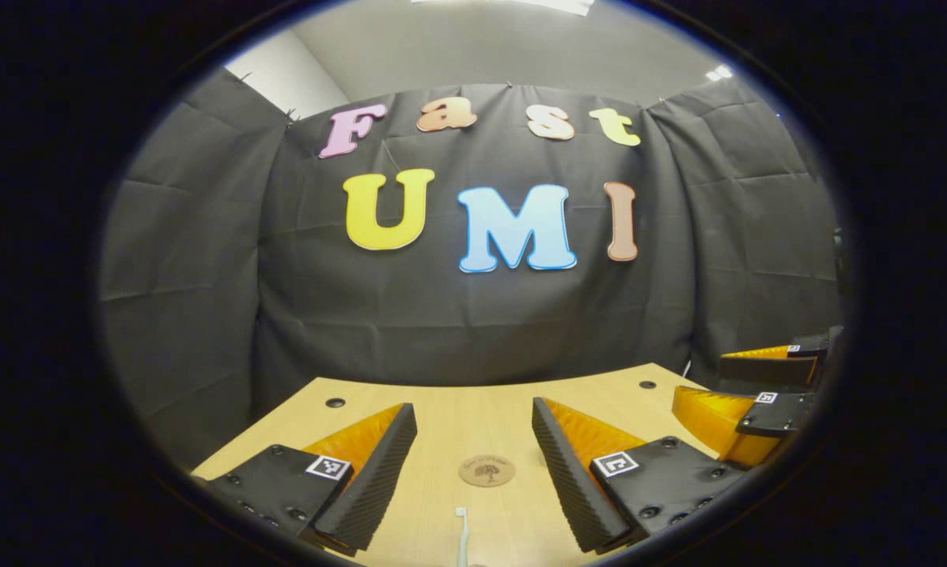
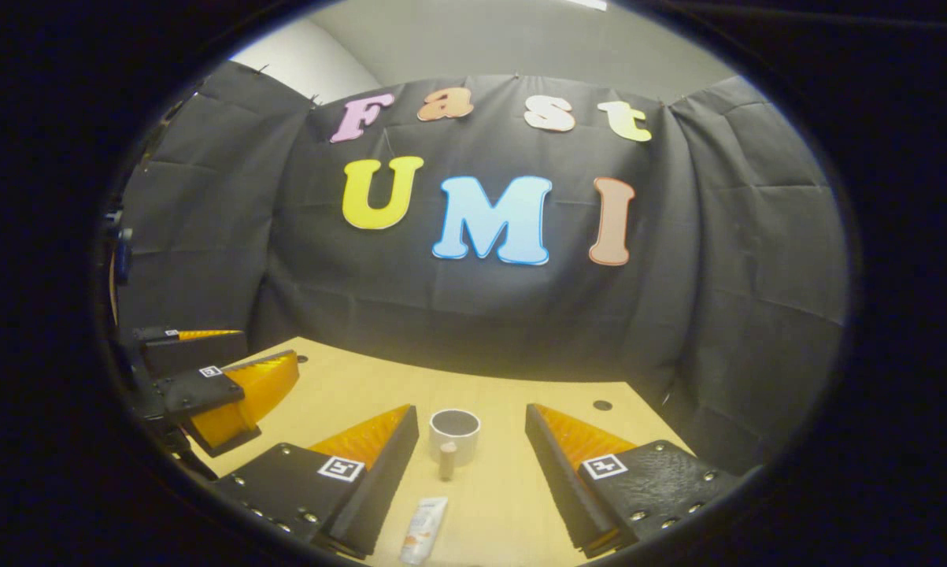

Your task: Put the toothbrush and toothpaste on the desktop into the cup, then pick up the cup and place it on the coaster on the desktop.

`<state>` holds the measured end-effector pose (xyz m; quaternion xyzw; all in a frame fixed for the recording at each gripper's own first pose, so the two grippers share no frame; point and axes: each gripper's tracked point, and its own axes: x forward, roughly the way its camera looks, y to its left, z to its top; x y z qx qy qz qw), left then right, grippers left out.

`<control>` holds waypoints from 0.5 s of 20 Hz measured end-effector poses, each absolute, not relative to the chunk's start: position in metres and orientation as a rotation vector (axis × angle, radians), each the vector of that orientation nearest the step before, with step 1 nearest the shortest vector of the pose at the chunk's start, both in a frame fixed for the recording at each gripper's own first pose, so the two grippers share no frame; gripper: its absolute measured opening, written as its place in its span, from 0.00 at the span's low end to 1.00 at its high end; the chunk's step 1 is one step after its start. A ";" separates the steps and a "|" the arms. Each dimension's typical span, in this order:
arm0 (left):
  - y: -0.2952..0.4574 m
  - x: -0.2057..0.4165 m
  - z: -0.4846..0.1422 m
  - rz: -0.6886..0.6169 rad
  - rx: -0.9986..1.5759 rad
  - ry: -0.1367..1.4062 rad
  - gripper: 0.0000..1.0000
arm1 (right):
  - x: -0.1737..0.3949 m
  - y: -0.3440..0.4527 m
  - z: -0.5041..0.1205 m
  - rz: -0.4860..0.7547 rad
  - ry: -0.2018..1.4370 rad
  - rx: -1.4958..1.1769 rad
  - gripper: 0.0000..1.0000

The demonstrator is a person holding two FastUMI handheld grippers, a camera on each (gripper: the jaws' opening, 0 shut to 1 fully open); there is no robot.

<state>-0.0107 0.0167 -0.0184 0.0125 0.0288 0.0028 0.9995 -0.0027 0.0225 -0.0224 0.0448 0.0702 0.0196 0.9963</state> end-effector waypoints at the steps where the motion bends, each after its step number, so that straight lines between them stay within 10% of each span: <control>1: 0.019 -0.011 -0.019 0.006 0.024 0.063 0.95 | -0.003 0.025 -0.025 0.042 0.155 0.092 0.85; 10: 0.024 -0.016 -0.020 -0.016 0.017 0.089 0.96 | -0.006 0.035 -0.034 0.055 0.216 0.082 0.85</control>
